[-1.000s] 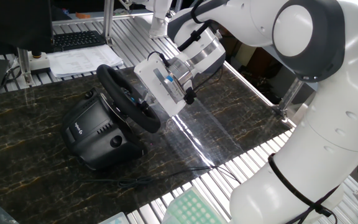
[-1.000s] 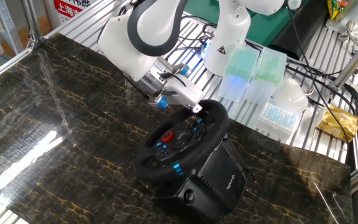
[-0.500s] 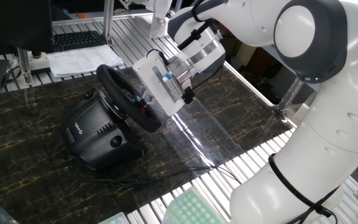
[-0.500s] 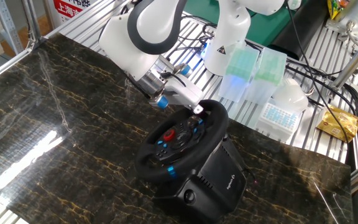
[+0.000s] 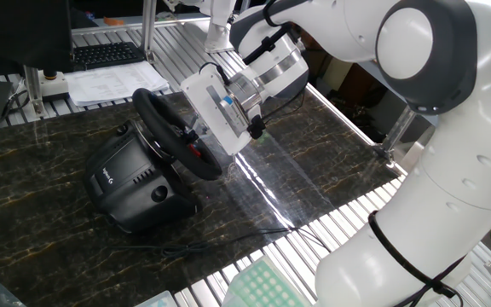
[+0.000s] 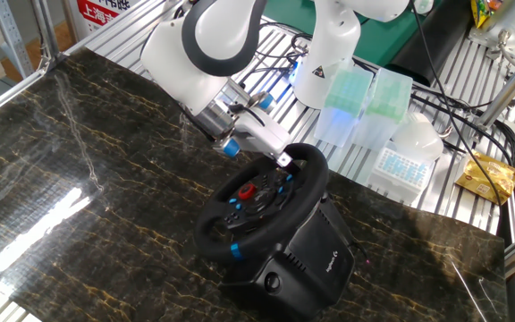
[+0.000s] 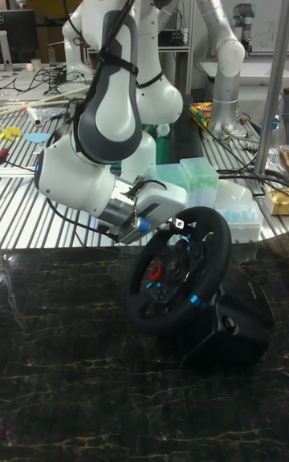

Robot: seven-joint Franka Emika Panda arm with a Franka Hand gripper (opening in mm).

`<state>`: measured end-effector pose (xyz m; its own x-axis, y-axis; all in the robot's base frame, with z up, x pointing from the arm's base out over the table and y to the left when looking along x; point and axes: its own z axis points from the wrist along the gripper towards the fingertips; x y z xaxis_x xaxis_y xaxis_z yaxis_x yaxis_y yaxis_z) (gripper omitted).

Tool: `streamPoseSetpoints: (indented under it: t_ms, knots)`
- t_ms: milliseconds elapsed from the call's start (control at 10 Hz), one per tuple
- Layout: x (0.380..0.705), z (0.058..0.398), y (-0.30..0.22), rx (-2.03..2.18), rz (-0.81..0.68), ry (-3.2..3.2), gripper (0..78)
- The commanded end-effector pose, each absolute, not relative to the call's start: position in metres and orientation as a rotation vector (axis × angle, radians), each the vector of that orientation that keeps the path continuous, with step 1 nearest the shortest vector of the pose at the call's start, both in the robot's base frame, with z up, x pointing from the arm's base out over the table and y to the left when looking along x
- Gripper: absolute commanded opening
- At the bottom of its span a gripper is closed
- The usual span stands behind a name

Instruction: Rotate the steering wheel 90 degrees clockwise

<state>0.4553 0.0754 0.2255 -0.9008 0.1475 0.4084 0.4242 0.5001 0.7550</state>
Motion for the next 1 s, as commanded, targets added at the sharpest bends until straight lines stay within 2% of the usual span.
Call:
streamPoseSetpoints:
  t_ms: [100,1000]
  knots:
    - [0.4614,0.2305,0.0763,-0.557,-1.364,-2.456,0.0]
    - [0.4679,0.2381,0.0822,-0.694,-1.384,-2.456,0.0]
